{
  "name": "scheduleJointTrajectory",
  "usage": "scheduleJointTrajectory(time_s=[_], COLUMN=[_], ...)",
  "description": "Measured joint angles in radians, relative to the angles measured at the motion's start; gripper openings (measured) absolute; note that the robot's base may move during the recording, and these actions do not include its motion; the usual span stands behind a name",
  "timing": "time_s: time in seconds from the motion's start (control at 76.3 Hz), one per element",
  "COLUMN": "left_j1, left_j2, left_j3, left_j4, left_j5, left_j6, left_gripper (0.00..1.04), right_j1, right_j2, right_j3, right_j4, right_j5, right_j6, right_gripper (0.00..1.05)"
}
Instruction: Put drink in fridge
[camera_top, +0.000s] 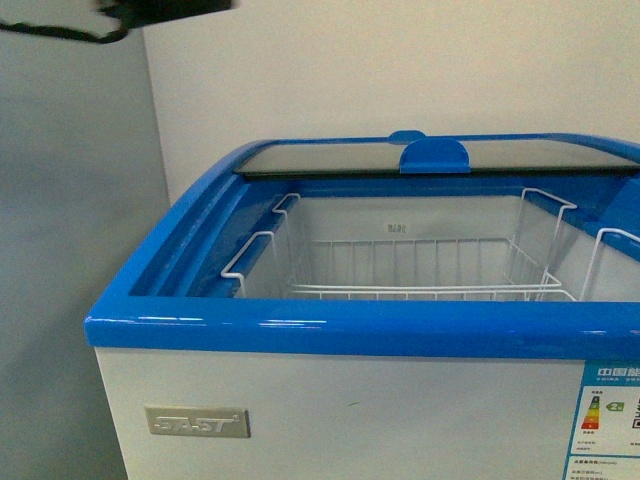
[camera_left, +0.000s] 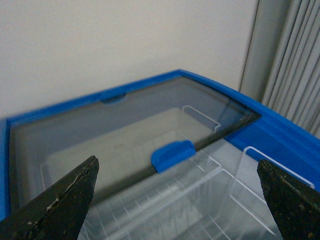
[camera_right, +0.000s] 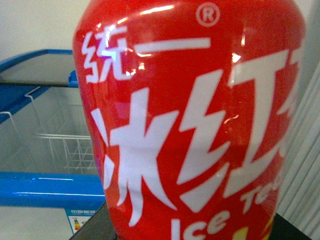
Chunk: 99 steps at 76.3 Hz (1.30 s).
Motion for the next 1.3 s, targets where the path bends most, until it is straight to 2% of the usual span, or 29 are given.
scheduleJointTrajectory(time_s=[0.052, 0.131, 0.262, 0.301, 0.354, 0.433, 0.446, 0.498, 0.564, 0.695, 0.787, 0.813, 0.839, 0.878, 0.957, 1.075, 1.298], left_j1=[0.011, 0.061, 0.161, 0.177, 0.19, 0.199, 0.201, 0.22, 0.234, 0.257, 0.272, 0.28, 0.289, 0.328, 0.359, 0.364, 0.365], left_j2=[-0.102, -0.281, -0.522, -0.568, -0.616, -0.642, -0.647, -0.673, -0.701, -0.768, -0.805, -0.824, -0.834, -0.858, -0.891, -0.938, -1.025], left_j3=[-0.158, -0.394, -0.681, -0.744, -0.825, -0.896, -0.918, -0.988, -1.023, -1.089, -1.132, -1.152, -1.162, -1.182, -1.206, -1.236, -1.28], left_j4=[0.095, 0.175, 0.226, 0.239, 0.258, 0.277, 0.282, 0.296, 0.307, 0.322, 0.323, 0.323, 0.323, 0.321, 0.318, 0.301, 0.257], left_j5=[-0.222, -0.41, -0.433, -0.431, -0.412, -0.379, -0.37, -0.358, -0.351, -0.325, -0.314, -0.306, -0.293, -0.235, -0.229, -0.221, -0.221], left_j6=[0.001, 0.002, 0.001, 0.0, 0.0, 0.0, 0.0, 0.0, 0.0, -0.001, -0.001, -0.001, -0.001, 0.0, -0.001, -0.001, -0.001], left_gripper=[0.82, 0.7, 0.52, 0.47, 0.38, 0.27, 0.24, 0.11, 0.02, 0.03, 0.03, 0.03, 0.03, 0.03, 0.03, 0.03, 0.03], right_j1=[0.0, 0.002, 0.001, -0.009, -0.059, -0.154, -0.192, -0.312, -0.362, -0.367, -0.338, -0.315, -0.301, -0.265, -0.212, -0.134, 0.008], right_j2=[0.0, 0.0, 0.0, 0.017, 0.058, 0.104, 0.116, 0.187, 0.262, 0.475, 0.61, 0.684, 0.72, 0.804, 0.907, 1.023, 1.203], right_j3=[0.0, 0.0, 0.0, 0.024, 0.098, 0.164, 0.179, 0.226, 0.282, 0.432, 0.53, 0.576, 0.596, 0.638, 0.7, 0.782, 0.915], right_j4=[0.0, 0.0, -0.002, -0.062, -0.226, -0.355, -0.378, -0.372, -0.344, -0.262, -0.275, -0.299, -0.307, -0.314, -0.315, -0.268, -0.201], right_j5=[-0.001, -0.004, 0.013, -0.003, -0.105, -0.257, -0.307, -0.437, -0.484, -0.56, -0.593, -0.586, -0.581, -0.552, -0.514, -0.47, -0.417], right_j6=[0.0, 0.0, 0.0, -0.005, -0.048, -0.131, -0.165, -0.285, -0.397, -0.683, -0.908, -1.022, -1.062, -1.181, -1.313, -1.408, -1.444], right_gripper=[0.36, 0.36, 0.36, 0.36, 0.36, 0.36, 0.36, 0.36, 0.36, 0.36, 0.36, 0.36, 0.36, 0.36, 0.36, 0.36, 0.36])
